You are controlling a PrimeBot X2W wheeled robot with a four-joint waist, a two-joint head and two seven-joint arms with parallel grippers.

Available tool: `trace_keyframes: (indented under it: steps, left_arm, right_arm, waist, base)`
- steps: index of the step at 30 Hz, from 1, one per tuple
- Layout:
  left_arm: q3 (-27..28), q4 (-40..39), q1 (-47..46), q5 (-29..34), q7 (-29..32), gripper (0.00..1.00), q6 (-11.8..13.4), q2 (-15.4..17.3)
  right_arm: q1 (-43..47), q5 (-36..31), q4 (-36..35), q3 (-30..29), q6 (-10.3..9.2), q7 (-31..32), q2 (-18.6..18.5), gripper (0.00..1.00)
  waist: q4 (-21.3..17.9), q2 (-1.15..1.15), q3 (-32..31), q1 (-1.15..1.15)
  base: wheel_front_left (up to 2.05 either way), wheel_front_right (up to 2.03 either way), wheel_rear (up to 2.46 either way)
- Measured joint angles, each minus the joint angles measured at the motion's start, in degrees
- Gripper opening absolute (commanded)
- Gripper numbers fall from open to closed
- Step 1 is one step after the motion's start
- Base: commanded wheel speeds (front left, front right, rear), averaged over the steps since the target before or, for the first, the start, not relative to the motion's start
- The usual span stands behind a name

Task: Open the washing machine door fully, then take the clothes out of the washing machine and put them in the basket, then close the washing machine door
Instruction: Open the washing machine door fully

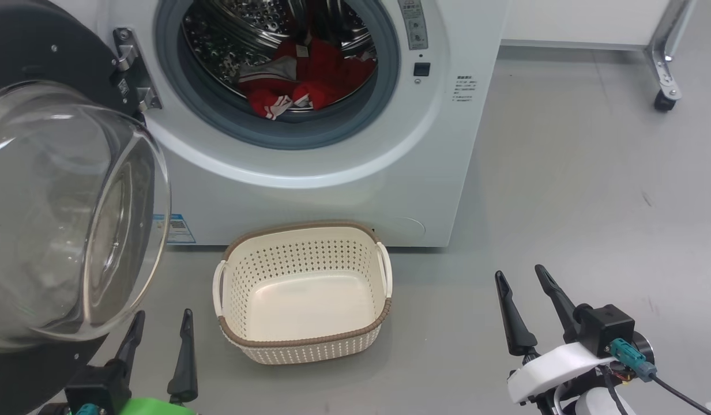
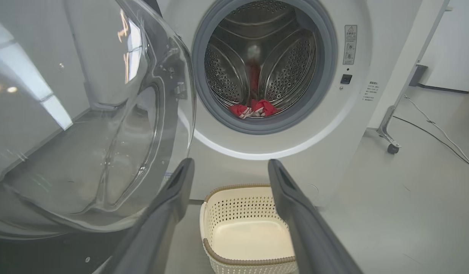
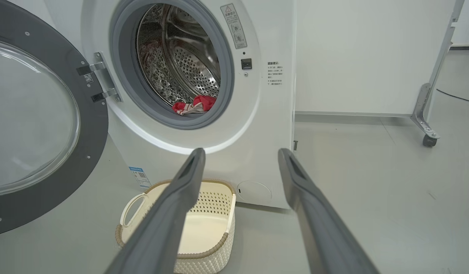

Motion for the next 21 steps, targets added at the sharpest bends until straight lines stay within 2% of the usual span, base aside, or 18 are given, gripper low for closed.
trace_keyframes:
  steps: [11, 21]
  left_arm:
    - [-0.9, -0.9, 0.6, 0.0, 1.3, 1.00, 0.0, 0.0]
    - [-1.5, -1.2, 1.3, 0.2, 2.1, 1.00, 0.0, -0.1]
  right_arm:
    - [0.9, 0.0, -0.9, -0.3, -1.09, 0.0, 0.0, 1.00]
    - [1.4, 0.0, -1.7, -0.7, -1.53, 0.0, 0.0, 1.00]
  waist:
    - [-4.8, 0.00, -0.3, 0.00]
    - [-6.0, 0.00, -0.4, 0.00]
  base:
    - [0.00, 0.00, 0.00]
    - [0.00, 0.00, 0.00]
